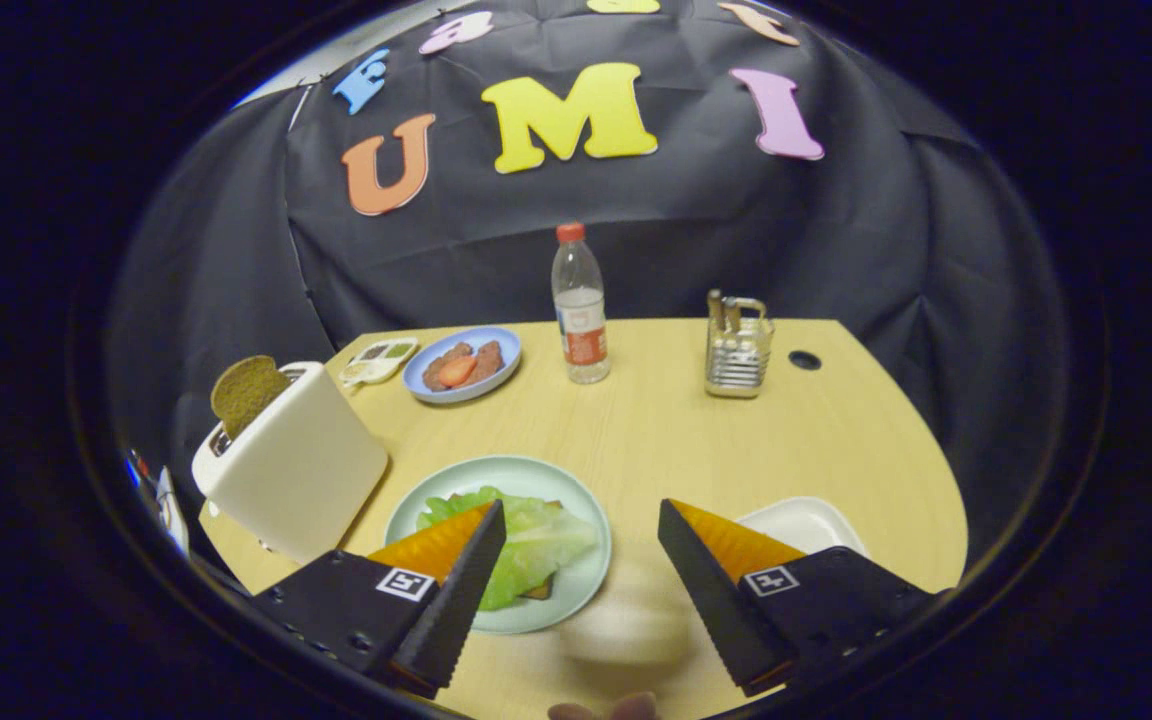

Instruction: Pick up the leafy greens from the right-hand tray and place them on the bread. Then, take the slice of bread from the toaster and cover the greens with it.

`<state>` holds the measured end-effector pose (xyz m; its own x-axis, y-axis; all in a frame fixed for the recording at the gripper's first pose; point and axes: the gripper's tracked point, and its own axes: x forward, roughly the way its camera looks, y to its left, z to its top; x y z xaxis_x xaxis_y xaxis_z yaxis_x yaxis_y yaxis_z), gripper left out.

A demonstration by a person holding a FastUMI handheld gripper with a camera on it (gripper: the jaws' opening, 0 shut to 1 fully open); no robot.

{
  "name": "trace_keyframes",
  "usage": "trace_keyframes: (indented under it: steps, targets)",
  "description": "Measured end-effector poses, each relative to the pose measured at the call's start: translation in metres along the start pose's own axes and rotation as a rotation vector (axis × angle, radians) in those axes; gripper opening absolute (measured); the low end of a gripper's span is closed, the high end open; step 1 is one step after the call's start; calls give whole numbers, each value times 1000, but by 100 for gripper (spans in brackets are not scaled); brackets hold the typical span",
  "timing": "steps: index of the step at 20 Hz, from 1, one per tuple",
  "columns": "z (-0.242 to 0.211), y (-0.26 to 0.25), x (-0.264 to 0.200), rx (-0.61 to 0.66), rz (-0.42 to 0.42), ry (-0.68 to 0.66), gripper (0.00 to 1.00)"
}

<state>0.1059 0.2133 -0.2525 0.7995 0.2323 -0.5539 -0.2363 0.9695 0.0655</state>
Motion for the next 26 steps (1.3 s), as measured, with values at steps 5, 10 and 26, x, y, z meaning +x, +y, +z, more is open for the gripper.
trace_keyframes:
  steps: [5, 10, 26]
  targets:
    - [56, 0, -73, -51, -32, -171, 96]
    - [86, 62, -127, -58, -8, -242, 96]
    - [49, 333, -25, -40, -11, -154, 96]
